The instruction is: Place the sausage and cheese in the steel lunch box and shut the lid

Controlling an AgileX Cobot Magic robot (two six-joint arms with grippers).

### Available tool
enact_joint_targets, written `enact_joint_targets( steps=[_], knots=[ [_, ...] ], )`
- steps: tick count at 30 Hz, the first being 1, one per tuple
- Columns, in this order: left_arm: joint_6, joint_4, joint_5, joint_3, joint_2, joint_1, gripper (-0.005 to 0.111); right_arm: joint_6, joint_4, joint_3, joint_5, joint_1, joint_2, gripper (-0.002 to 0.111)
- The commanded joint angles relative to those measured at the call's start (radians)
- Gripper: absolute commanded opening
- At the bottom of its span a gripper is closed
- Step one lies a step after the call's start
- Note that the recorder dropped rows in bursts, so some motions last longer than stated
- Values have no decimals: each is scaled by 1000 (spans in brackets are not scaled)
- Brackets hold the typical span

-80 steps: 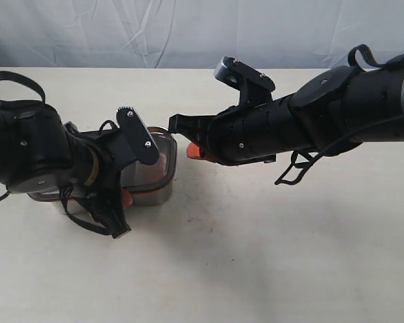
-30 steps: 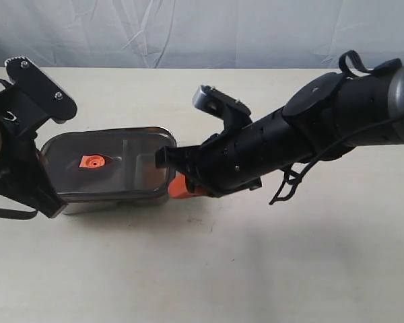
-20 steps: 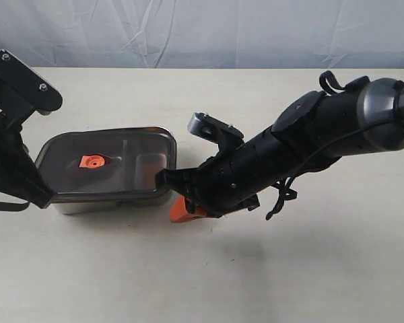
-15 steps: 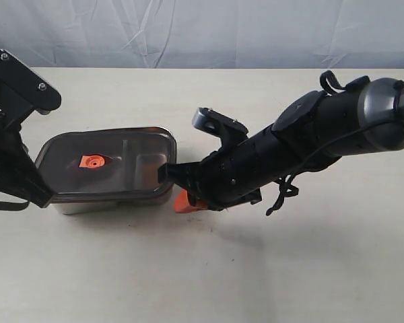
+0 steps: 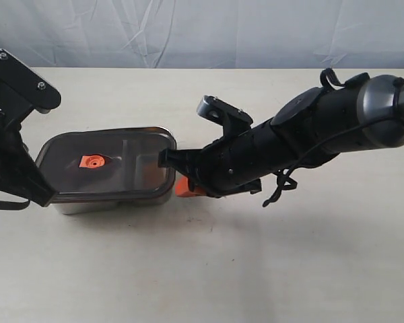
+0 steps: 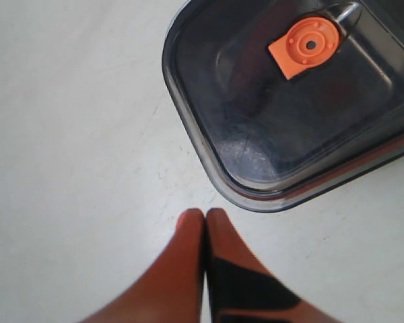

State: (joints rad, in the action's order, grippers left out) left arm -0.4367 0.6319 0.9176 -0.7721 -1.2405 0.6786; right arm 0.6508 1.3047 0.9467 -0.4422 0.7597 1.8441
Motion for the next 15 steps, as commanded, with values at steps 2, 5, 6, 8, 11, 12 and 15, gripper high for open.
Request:
enact_joint_targets(
  steps=[2, 5, 6, 8, 11, 12, 15],
  knots=[
    [-15, 15, -5, 3, 7, 0, 0, 4, 5, 30, -8, -2, -2, -1],
    [-15, 15, -5, 3, 7, 0, 0, 4, 3, 30, 3, -2, -2, -1],
    [-15, 15, -5, 3, 7, 0, 0, 4, 3, 30, 6, -2, -2, -1],
    [-15, 15, -5, 3, 7, 0, 0, 4, 3, 30, 13, -2, -2, -1],
    [-15, 17, -5, 3, 7, 0, 0, 4, -7, 30, -26, -2, -2, -1],
    [-15, 17, -5, 3, 7, 0, 0, 4, -12, 30, -50, -2, -2, -1],
    [-15, 17, -5, 3, 7, 0, 0, 4, -28, 30, -115, -2, -3, -1]
  ],
)
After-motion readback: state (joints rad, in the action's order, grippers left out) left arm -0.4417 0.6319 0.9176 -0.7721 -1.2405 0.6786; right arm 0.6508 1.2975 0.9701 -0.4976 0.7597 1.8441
